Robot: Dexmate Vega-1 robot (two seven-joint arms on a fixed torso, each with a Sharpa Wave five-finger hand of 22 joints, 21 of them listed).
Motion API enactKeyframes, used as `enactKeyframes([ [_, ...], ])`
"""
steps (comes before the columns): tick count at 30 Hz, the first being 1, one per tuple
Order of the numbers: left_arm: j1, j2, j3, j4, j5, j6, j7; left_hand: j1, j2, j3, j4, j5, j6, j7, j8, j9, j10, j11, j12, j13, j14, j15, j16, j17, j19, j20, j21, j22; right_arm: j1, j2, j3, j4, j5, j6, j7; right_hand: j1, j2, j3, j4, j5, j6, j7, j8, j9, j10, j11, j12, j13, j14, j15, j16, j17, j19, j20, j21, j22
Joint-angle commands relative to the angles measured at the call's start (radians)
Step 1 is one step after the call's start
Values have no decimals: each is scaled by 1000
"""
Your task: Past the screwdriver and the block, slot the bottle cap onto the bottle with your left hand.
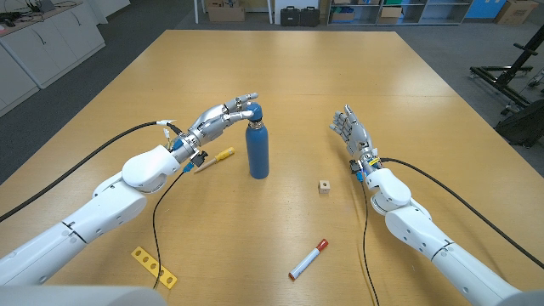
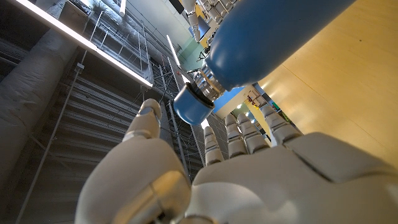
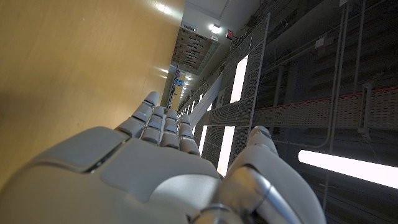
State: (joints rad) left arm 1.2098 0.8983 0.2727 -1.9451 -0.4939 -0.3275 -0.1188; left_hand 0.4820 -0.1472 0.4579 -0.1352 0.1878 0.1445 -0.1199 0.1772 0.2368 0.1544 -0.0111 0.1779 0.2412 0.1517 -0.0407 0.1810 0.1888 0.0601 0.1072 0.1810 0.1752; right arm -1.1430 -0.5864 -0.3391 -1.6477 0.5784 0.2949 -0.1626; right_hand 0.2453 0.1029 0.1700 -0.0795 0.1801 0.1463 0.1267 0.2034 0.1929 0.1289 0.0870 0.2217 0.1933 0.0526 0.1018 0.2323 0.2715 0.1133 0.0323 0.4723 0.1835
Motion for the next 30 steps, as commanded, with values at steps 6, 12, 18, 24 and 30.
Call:
enactKeyframes([
  [6, 25, -6, -12, 0, 10, -32, 12, -51, 4, -20, 14, -5, 8, 16, 14, -2, -16, 4, 9, -1, -19, 4, 7, 6, -23, 1, 2, 2, -8, -4, 3, -13, -6, 2, -6, 1, 5, 1, -8, -2, 8, 1, -1, 4, 5, 0, 0, 3, 3, -2, 0, 2, 9, 0, -5, 4],
  [12, 50, -13, -29, -9, 12, -43, 38, -69, 9, -25, 20, -4, 16, 25, 20, -3, -15, 4, 13, -2, -25, 0, 8, 7, -26, -4, 3, 3, -7, -3, 1, -14, -17, 13, -4, 1, 5, 1, -8, -2, 9, 2, 0, 4, 6, 0, 0, 3, 3, -2, 0, 2, 10, -2, -6, 4],
  [18, 95, -38, -53, -29, 57, -68, 112, -109, 24, -32, 32, -2, 72, 71, 42, -6, 17, 13, 31, -6, 1, -9, 22, 7, -2, -17, 16, 4, -8, -4, -1, -18, -13, 18, 7, 1, 5, 1, -8, -2, 9, 3, 0, 4, 6, -3, 0, 3, 4, -3, 0, 2, 10, -3, -6, 4],
  [24, 110, -52, -62, -34, 67, -76, 128, -119, 29, -33, 33, -1, 96, 78, 50, -8, 28, 10, 35, -8, 10, -13, 25, 6, 6, -23, 19, 4, -17, -10, 3, -33, -14, 24, 8, 1, 5, 1, -8, -2, 11, 3, 0, 4, 5, -1, 0, 3, 3, -7, 0, 2, 10, -4, -8, 5],
  [30, 114, -95, -45, -1, 54, -121, 124, -134, 34, -36, 40, -2, 97, 81, 50, -9, 33, 11, 37, -10, 11, -14, 26, 7, 4, -28, 18, 4, -36, -22, 10, -55, -24, 32, 4, 1, 6, 1, -8, -2, 11, 4, 0, 4, 5, -2, 0, 3, 4, -5, 0, 2, 9, -4, -10, 5],
])
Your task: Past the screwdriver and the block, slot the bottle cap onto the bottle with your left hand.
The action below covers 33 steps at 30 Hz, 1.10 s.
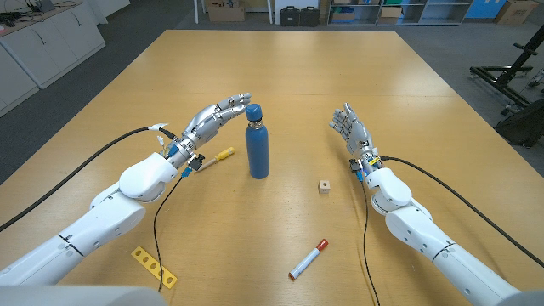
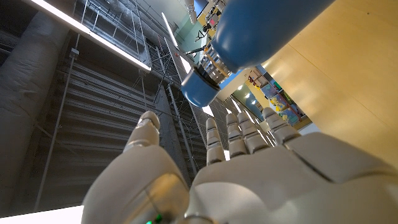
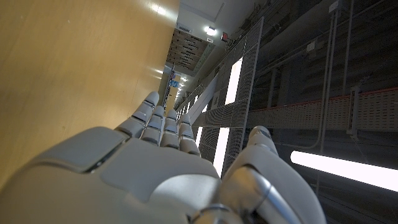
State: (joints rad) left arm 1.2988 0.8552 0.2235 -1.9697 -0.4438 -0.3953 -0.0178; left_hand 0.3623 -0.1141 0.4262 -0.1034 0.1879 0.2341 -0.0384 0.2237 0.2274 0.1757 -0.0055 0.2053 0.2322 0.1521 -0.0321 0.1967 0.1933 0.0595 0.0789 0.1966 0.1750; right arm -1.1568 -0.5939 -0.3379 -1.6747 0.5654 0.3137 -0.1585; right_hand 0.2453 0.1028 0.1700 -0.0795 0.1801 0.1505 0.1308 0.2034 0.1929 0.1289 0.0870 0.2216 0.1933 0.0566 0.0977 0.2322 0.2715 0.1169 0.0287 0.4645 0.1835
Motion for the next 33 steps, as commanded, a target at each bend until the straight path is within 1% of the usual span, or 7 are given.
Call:
enactKeyframes([
  [1, 30, -59, 5, 23, 13, -58, 33, -21, 4, -5, 11, -2, 11, 1, 4, 0, 16, 6, 11, -1, 12, -23, 11, 3, 5, 1, 3, 4, -27, -15, 11, -32, -15, 17, -5, 1, 6, 1, -8, -2, 7, 0, 0, 4, 4, -2, 0, 3, 0, -1, 0, 2, 5, 0, -2, 5],
  [9, 50, -116, 10, 47, 48, -100, 84, -58, 18, -12, 28, -5, 16, 3, 3, -2, 26, 6, 15, -4, 19, -30, 14, 4, 14, -7, 6, 5, -45, -34, 16, -65, -39, 28, -4, 1, 6, 1, -8, -2, 9, 0, 1, 4, 8, 0, 1, 3, -3, -2, -1, 2, 2, -2, -4, 5],
  [12, 52, -117, 11, 53, 37, -104, 75, -66, 21, -13, 31, -5, 18, 6, 3, -3, 29, 5, 15, -4, 19, -32, 14, 4, 13, -12, 5, 5, -46, -39, 15, -76, -53, 22, -11, 0, 6, 1, -8, -2, 10, 1, 1, 4, 8, 1, 1, 3, -4, -2, -2, 2, 0, -3, -6, 5],
  [20, 59, -131, -2, 90, -15, -143, 50, -100, 31, -20, 43, -8, -1, 40, -7, -6, 29, 11, 14, -7, 14, -31, 11, 4, 10, -31, 3, 5, -42, -16, 4, -88, -71, 8, -43, 0, 6, 1, -8, -3, 11, 2, 1, 4, 7, 2, 0, 3, -4, -2, -2, 2, 2, -3, -6, 5],
  [23, 69, -136, -13, 95, -6, -150, 64, -115, 34, -23, 47, -9, -10, 58, -12, -8, 29, 25, 13, -9, 15, -27, 11, 3, 11, -39, 3, 5, -38, -10, -3, -96, -67, -7, -45, 0, 6, 1, -8, -3, 10, 2, 1, 4, 6, 1, 0, 3, -4, -3, -2, 2, 3, -5, -6, 5],
  [29, 82, -155, -27, 101, 3, -160, 90, -128, 35, -26, 51, -10, -17, 64, -15, -9, 24, 29, 10, -10, 9, -21, 9, 3, 9, -42, 2, 5, -27, -7, -10, -86, -79, 1, -40, 0, 6, 1, -8, -3, 10, 3, 1, 4, 7, 3, 0, 3, -4, -3, -2, 2, 3, -6, -7, 5],
  [33, 83, -166, -25, 104, 23, -132, 118, -139, 37, -29, 54, -11, -28, 66, -20, -10, 16, 33, 6, -11, 4, -18, 7, 3, 7, -44, 1, 5, -20, -10, -8, -78, -73, 4, -26, 0, 6, 1, -8, -2, 10, 4, 0, 4, 6, 1, 0, 3, -3, -4, -2, 2, 3, -6, -8, 5],
])
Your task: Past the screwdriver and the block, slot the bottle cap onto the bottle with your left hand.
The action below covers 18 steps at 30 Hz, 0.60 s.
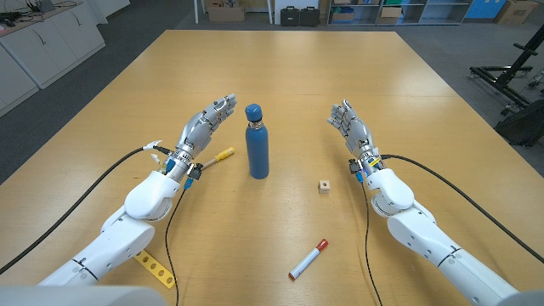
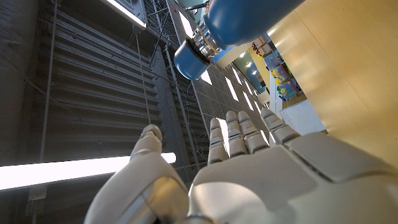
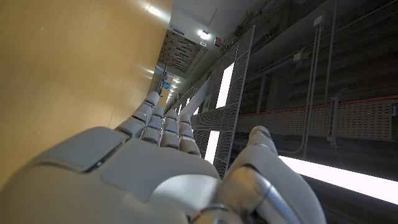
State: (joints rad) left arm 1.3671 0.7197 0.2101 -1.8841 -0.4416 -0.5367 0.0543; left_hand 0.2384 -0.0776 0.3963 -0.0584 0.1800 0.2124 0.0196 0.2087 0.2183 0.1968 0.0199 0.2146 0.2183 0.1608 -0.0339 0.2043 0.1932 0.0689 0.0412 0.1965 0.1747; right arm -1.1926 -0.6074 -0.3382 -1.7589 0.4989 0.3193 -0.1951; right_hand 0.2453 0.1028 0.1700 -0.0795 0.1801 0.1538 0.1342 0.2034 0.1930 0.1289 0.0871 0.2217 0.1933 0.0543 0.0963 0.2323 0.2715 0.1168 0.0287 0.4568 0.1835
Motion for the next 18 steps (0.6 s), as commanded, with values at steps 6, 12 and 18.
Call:
enactKeyframes([
  [6, -12, -76, 13, 55, 24, 24, 74, -68, 11, -9, 11, -5, 10, 51, 2, -12, 31, 46, 6, -8, 30, 11, 6, -5, 37, -150, 10, 2, 18, -1, 0, 24, 6, 13, 29, 0, 6, 1, -9, -2, 4, 1, -1, 4, 6, 1, 0, 3, -2, -5, -2, 2, 3, -6, -2, 5],
  [12, -28, -97, 27, 81, 11, 28, 77, -79, 14, -10, 3, -5, -7, 55, -7, -16, 3, 46, -9, -12, 3, 18, -9, -8, 33, -159, 2, 1, 24, -4, 4, 49, 31, 24, 61, -1, 5, 1, -9, -2, 1, 4, -2, 3, 6, 0, -1, 3, 3, -11, -1, 2, 9, -15, -2, 5],
  [18, -40, -110, 34, 98, -20, 54, 84, -87, 17, -10, -3, -5, -42, 61, -18, -18, -21, 60, -17, -14, -22, 33, -17, -9, 22, -142, -3, 0, 24, -6, 6, 62, 38, 23, 67, 0, 5, 1, -9, -2, -3, -1, -4, 3, 2, -3, -2, 3, 3, -14, -1, 2, 10, -17, -3, 4],
])
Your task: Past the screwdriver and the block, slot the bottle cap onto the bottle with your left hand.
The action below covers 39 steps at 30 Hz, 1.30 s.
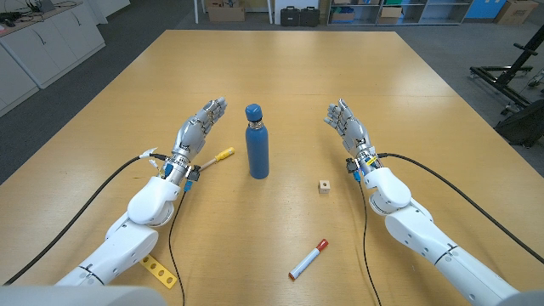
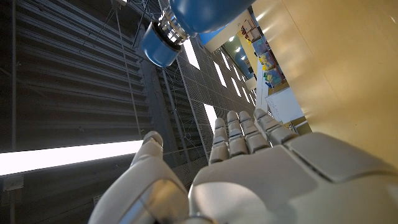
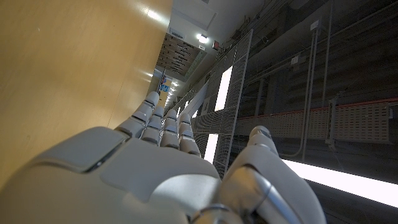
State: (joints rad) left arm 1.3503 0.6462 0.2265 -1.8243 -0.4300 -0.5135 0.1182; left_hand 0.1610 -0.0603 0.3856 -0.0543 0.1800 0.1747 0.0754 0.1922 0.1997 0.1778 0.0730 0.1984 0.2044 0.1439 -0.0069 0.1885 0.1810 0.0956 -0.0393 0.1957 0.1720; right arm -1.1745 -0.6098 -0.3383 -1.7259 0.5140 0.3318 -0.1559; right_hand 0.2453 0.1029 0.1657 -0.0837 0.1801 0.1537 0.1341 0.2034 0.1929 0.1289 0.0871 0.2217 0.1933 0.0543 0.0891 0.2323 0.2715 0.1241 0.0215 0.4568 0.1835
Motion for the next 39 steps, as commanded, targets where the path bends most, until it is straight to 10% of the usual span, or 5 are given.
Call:
enactKeyframes([
  [1, -25, -37, 18, 40, -33, 34, 23, -10, 0, 1, -8, -5, -3, 6, -1, 0, -1, 8, 0, 0, -5, 6, -1, 4, -3, -65, -2, 3, 5, -3, 6, 31, 24, 11, 27, 0, 5, 5, -5, -2, -4, -1, -4, 3, 2, -5, -2, 3, 3, -7, -1, 2, 2, -11, -3, 4],
  [39, -78, -60, 48, 143, -105, 33, -5, -22, 11, 5, -20, -4, 56, -9, 22, -2, 51, -11, 18, -3, 35, -15, 13, 3, 16, -51, 1, 3, 30, 30, -5, 131, 43, 41, 45, 2, 3, 5, -8, -1, 12, -5, 2, 3, 18, -13, 2, 2, 17, -22, 1, -2, 8, -15, -11, 4],
])
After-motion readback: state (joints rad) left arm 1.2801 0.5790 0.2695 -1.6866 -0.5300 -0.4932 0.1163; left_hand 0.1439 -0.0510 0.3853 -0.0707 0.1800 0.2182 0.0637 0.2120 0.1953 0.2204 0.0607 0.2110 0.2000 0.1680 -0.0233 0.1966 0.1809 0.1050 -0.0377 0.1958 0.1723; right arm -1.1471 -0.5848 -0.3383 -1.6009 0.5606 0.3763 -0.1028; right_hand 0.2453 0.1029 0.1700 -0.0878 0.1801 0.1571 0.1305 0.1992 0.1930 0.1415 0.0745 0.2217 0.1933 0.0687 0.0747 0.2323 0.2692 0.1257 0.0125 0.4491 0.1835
